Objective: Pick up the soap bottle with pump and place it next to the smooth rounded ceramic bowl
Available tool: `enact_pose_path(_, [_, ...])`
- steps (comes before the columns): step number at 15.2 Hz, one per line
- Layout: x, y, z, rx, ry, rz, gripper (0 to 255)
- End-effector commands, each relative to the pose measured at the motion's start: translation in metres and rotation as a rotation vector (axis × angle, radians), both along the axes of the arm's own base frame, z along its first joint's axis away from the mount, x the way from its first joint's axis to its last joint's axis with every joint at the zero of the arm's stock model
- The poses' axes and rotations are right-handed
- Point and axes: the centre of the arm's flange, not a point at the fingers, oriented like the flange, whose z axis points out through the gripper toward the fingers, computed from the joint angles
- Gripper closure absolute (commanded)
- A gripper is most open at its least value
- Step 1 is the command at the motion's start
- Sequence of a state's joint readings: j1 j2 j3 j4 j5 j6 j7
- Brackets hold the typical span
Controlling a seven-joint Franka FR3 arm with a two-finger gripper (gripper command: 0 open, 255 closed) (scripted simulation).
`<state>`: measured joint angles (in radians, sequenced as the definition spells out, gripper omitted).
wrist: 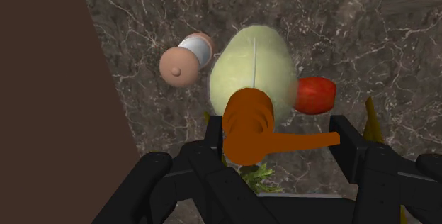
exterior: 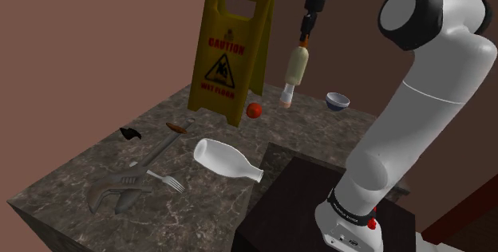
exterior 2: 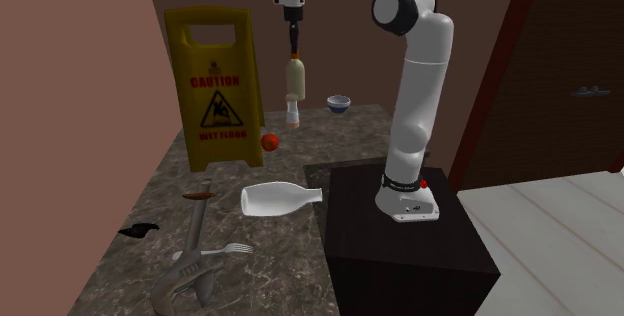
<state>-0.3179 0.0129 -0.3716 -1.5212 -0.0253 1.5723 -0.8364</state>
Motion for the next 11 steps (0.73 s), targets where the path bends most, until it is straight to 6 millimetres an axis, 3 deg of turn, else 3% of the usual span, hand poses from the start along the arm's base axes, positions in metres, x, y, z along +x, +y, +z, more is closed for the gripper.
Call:
enact_pose_path(1, [-0.002,-0.025,-0.006,-0.001,-0.001,0.002,255])
enact_pose_path(11, [-0.019,-0.151,-0.041,-0.001,-0.001,0.002,255])
